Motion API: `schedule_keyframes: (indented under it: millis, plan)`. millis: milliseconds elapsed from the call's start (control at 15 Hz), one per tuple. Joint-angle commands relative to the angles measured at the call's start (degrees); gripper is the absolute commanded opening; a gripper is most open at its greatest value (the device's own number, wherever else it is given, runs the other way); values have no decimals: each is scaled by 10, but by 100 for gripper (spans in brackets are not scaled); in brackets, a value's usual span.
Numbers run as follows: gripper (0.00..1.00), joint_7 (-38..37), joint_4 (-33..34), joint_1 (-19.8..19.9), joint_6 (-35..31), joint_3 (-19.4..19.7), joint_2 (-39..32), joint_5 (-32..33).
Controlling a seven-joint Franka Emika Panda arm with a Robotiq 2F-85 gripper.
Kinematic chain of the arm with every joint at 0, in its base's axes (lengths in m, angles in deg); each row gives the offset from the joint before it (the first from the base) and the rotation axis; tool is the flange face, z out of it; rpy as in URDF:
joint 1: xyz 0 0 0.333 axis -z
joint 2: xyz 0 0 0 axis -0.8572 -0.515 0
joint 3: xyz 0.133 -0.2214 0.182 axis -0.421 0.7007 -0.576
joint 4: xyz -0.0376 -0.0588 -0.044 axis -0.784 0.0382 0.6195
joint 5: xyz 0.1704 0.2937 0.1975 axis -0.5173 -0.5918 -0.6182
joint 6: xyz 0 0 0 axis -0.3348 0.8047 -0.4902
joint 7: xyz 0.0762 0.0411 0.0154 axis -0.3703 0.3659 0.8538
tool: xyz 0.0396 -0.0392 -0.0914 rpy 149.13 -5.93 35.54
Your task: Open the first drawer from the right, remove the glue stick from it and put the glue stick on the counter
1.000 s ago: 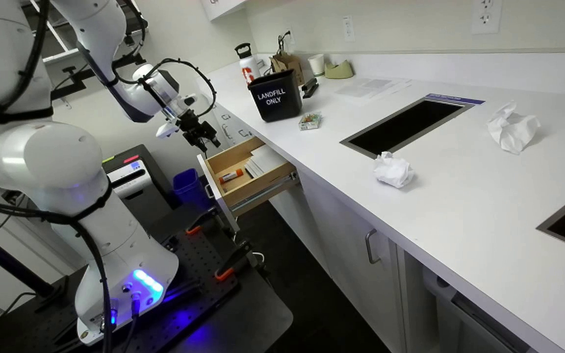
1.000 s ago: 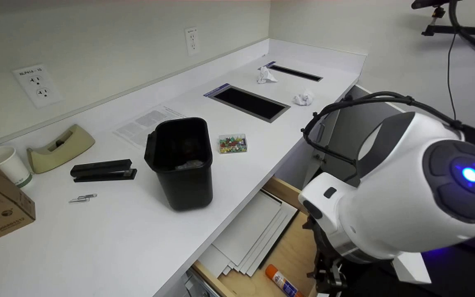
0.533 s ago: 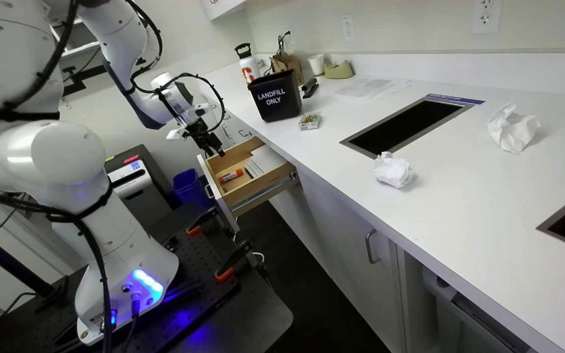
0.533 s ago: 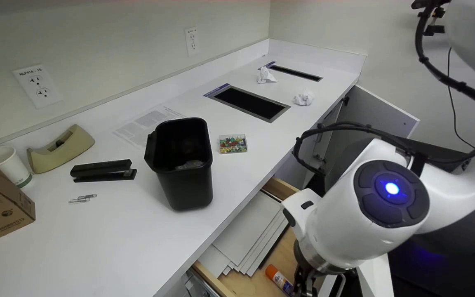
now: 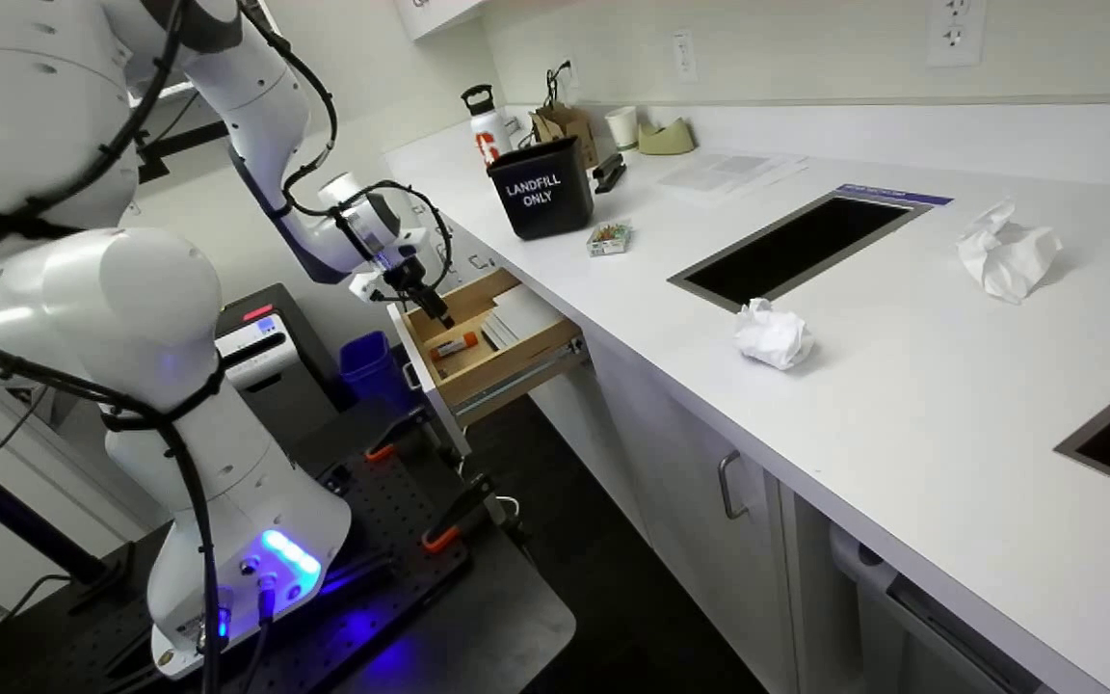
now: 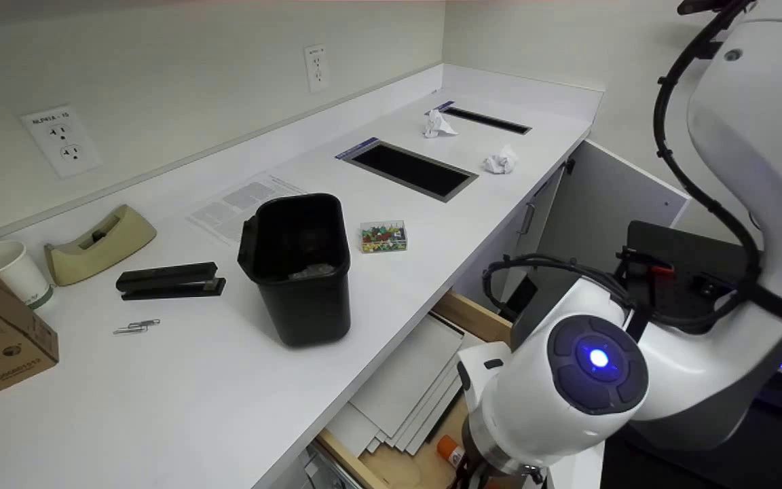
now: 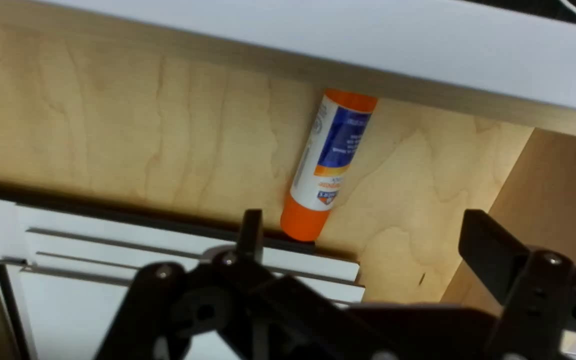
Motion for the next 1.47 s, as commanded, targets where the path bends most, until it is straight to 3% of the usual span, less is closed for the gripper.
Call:
schedule_keyframes:
  millis: [0,267,667,733,867,933,1400]
  plan:
    - [100,-14,31,-41,-10,36,-38,-44]
    - [100,-8,49,-65,-17,62,-65,-98]
    - [98,9,47,-65,-39,78,-84,-160]
    - [74,11,46,-65,-41,80,-86,-167]
    - [71,15,46,-66,-46,83,-89,-178]
    - [64,17,46,-65,-49,83,-90,-184]
    - [11,32,40,-68,-56,83,-85,-207]
